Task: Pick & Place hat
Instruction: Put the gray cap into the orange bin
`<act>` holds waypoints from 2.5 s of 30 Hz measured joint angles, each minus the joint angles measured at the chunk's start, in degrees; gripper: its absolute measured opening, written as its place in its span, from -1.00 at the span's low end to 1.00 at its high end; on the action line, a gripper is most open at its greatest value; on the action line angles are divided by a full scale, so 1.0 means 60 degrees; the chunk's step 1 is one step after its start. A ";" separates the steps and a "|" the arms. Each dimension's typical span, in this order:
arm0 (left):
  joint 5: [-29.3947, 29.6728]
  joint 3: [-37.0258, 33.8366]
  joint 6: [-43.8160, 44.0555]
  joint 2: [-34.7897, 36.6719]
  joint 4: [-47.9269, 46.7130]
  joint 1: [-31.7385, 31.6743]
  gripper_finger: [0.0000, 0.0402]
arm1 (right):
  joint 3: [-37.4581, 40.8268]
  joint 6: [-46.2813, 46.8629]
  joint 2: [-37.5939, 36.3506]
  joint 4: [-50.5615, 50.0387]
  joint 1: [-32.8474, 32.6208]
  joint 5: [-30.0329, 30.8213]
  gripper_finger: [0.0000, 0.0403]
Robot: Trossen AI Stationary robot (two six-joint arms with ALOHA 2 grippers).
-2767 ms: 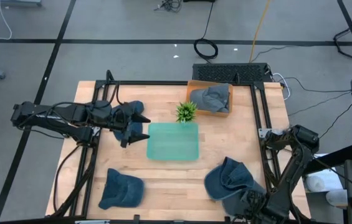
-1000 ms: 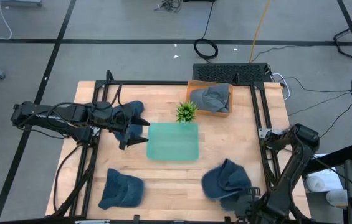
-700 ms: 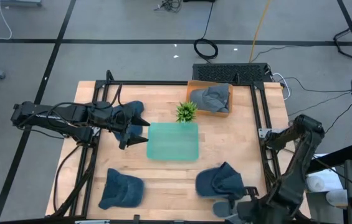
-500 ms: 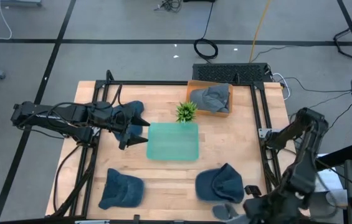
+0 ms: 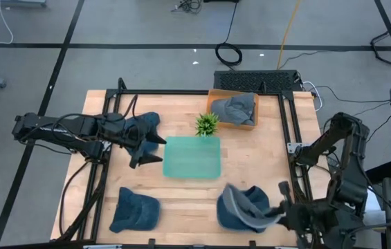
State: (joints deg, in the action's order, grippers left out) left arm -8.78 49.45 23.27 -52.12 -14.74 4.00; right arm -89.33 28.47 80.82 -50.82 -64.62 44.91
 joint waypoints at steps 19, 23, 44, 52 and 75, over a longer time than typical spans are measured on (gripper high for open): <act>0.0975 0.0000 -0.0095 0.0000 -0.0008 -0.0002 0.97 | 0.4436 -0.3302 0.0015 0.5523 0.0940 0.6285 -0.95; 0.0996 0.0000 -0.0095 0.0000 -0.0011 -0.0002 0.97 | 0.5662 -0.5230 0.0011 0.8247 0.1326 0.6513 -0.95; 0.1584 0.0000 -0.2065 0.0000 0.0000 -0.0002 0.97 | 0.9911 -1.3170 0.0007 2.0875 0.4287 0.0998 -0.95; 0.1844 0.0000 -0.3621 0.0000 0.0549 -0.0129 0.97 | 0.9911 -1.3146 0.0007 2.1414 0.6102 -0.1478 -0.95; 0.1631 0.0000 -0.3448 -0.0013 0.3233 -0.0541 0.97 | 0.6991 -1.2656 0.0007 2.0842 0.9608 -0.7609 -0.95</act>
State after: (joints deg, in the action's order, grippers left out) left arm 1.01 49.45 2.58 -52.19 4.66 0.75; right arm -47.39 -47.47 80.86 74.23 -6.98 -0.74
